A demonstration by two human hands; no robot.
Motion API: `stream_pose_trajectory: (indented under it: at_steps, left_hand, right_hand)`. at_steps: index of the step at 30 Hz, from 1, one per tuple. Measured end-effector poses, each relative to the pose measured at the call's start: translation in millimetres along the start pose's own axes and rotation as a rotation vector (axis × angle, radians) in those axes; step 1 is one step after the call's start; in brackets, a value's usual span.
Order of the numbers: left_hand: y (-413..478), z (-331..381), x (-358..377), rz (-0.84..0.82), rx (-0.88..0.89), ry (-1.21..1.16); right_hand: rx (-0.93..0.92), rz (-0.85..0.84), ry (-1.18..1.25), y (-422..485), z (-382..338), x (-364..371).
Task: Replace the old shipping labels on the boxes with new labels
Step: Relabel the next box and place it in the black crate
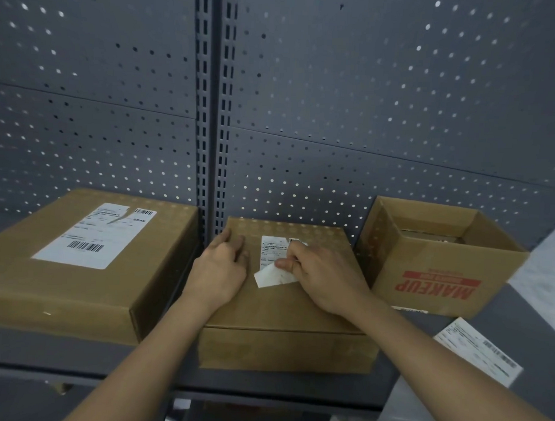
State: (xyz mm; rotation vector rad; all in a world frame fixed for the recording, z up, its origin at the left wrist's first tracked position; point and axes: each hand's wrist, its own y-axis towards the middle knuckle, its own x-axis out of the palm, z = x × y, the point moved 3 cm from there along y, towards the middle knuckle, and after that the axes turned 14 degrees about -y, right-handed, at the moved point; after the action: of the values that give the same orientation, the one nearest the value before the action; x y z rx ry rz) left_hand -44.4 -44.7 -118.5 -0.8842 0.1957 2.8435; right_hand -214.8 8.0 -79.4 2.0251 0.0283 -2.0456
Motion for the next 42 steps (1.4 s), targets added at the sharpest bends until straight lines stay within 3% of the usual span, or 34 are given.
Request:
stream_pose_trajectory:
  at_steps: [14, 17, 22, 24, 27, 33, 42]
  left_hand:
    - [-2.4, 0.8, 0.7, 0.002, 0.008, -0.006]
    - [-2.2, 1.5, 0.7, 0.004, 0.004, -0.004]
    - [-1.6, 0.6, 0.3, 0.006, 0.008, -0.008]
    - [-1.4, -0.1, 0.1, -0.001, 0.006, -0.018]
    - [-1.2, -0.4, -0.3, 0.003, 0.001, -0.023]
    - [-1.9, 1.6, -0.5, 0.001, -0.001, 0.006]
    - [-2.5, 4.8, -0.7, -0.002, 0.013, 0.042]
  right_hand:
    - [0.21, 0.13, 0.195, 3.2, 8.3, 1.2]
    - [0.139, 0.043, 0.366, 5.0, 12.6, 4.2]
    - [0.113, -0.242, 0.65, 3.4, 13.1, -8.0]
    - [0.029, -0.28, 0.485, 4.1, 10.7, -11.8]
    - [-0.099, -0.144, -0.005, 10.9, 9.2, -5.3]
    - [-0.125, -0.025, -0.014, 23.9, 11.6, 5.5]
    - [0.052, 0.12, 0.177, 28.9, 25.3, 16.8]
